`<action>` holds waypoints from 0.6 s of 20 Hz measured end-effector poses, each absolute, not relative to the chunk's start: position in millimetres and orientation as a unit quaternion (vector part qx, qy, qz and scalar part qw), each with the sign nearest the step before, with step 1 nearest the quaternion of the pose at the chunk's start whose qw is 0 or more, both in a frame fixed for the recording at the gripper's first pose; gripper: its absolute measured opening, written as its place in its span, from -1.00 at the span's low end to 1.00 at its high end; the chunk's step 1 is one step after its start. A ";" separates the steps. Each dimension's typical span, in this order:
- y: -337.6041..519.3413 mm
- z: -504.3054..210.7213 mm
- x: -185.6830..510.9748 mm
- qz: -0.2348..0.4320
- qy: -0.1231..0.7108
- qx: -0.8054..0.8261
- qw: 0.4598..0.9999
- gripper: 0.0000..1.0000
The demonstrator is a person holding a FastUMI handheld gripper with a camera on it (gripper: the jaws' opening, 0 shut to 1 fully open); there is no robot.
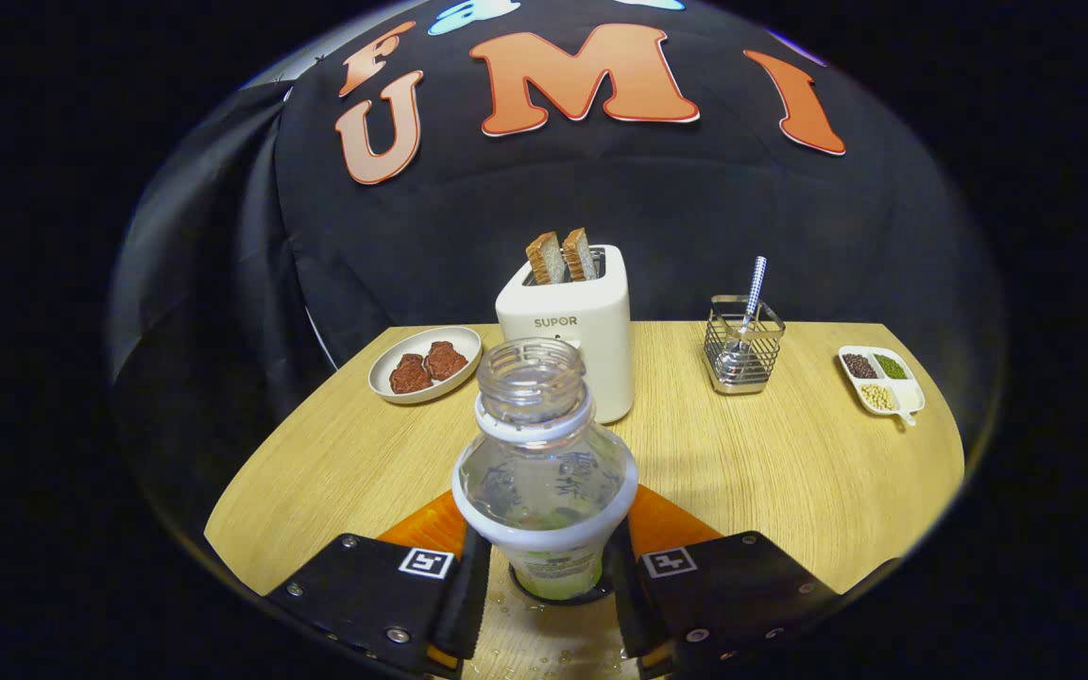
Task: Take the bottle from table, then pour the juice into the cup, finally place the bottle on the coaster
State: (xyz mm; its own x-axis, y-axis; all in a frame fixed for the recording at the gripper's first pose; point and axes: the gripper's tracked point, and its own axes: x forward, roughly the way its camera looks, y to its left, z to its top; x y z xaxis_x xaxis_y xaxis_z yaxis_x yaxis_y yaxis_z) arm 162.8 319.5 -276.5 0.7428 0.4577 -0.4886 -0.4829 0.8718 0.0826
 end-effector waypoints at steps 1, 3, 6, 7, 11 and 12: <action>319.6 -275.5 162.0 0.255 0.252 -0.028 0.933 0.16; 318.0 -276.6 163.9 0.253 0.245 -0.036 0.935 0.16; 317.9 -274.6 164.9 0.249 0.250 -0.025 0.935 0.32; 317.2 -274.5 165.3 0.247 0.253 -0.022 0.935 0.37; 308.5 -272.0 162.2 0.235 0.255 -0.036 0.937 0.57; 304.5 -267.3 161.4 0.229 0.250 -0.038 0.940 0.62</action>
